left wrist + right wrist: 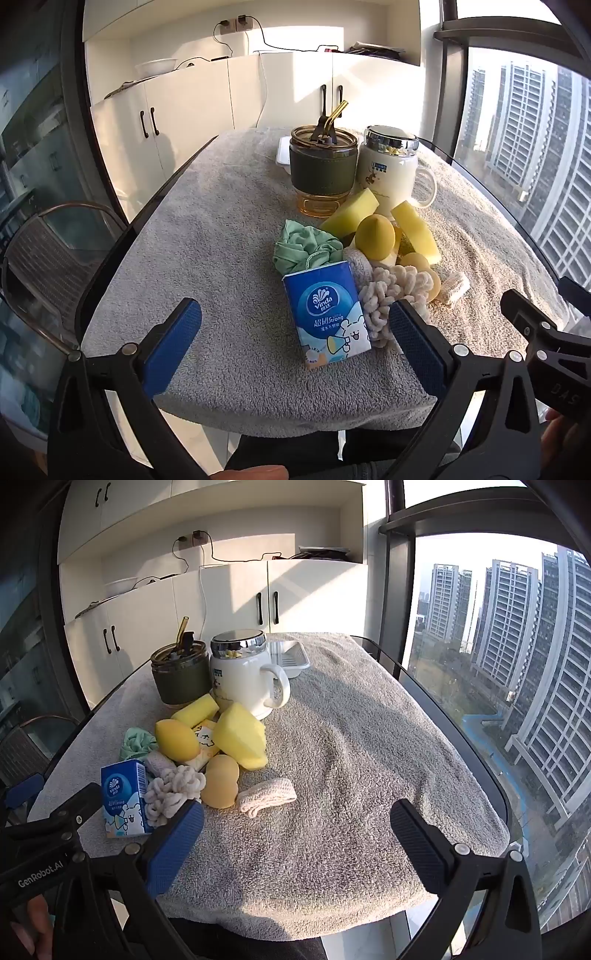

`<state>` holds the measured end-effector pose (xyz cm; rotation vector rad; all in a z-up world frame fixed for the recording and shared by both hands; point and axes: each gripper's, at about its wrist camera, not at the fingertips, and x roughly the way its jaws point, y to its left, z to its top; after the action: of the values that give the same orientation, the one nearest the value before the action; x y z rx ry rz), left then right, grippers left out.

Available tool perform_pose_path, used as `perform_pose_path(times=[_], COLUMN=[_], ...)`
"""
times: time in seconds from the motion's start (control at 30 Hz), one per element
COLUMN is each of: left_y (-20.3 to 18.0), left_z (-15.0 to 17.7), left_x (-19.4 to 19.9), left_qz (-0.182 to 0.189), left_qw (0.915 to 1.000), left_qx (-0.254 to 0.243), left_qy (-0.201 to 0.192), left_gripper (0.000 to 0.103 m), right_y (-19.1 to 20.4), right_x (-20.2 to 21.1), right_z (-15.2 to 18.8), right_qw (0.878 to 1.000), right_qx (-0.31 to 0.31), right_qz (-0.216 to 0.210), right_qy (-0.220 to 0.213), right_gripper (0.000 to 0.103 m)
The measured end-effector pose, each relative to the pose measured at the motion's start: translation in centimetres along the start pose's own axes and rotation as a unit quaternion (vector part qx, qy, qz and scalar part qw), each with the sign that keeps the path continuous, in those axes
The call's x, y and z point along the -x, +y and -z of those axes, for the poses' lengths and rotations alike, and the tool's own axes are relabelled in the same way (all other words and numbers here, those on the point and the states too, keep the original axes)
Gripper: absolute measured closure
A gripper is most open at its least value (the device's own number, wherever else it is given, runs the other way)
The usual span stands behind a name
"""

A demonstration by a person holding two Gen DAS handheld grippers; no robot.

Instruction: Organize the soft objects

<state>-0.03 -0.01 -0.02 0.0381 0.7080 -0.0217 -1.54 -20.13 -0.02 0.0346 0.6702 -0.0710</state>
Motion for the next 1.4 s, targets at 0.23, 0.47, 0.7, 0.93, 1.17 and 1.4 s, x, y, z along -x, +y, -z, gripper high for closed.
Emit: perform_pose_path(times=[0.23,0.47,0.7,0.93,1.17,1.4], left_y=[-0.04,-0.08,-0.08,0.1,0.16,0.19], left_z=[0.02,0.03,-0.04,-0.19,-0.21,-0.22], left_x=[-0.09,-0.11,-0.14,0.04,0.0,0.01], left_qz=[0.003,0.003,0.003,0.005,0.006,0.006], left_qw=[1.0,1.0,1.0,1.0,1.0,1.0], left_qx=[0.001,0.001,0.002,0.003,0.004,0.004], left_qy=[0.004,0.004,0.004,0.003,0.002,0.002], left_gripper=[0.0,0.0,0.0,0.0,0.0,0.0], right_y=[0.01,0.05,0.1,0.1,0.15,0.19], right_x=[-0.06,-0.04,-0.05,-0.08,-0.13,-0.11], right_z=[0.0,-0.03,-0.04,-0.04,0.04,-0.03], right_qw=[1.0,1.0,1.0,1.0,1.0,1.0], right_qx=[0.0,0.0,0.0,0.001,0.002,0.002], right_qz=[0.001,0.001,0.001,0.001,0.001,0.001], right_qy=[0.006,0.006,0.006,0.008,0.008,0.008], right_gripper=[0.0,0.0,0.0,0.0,0.0,0.0])
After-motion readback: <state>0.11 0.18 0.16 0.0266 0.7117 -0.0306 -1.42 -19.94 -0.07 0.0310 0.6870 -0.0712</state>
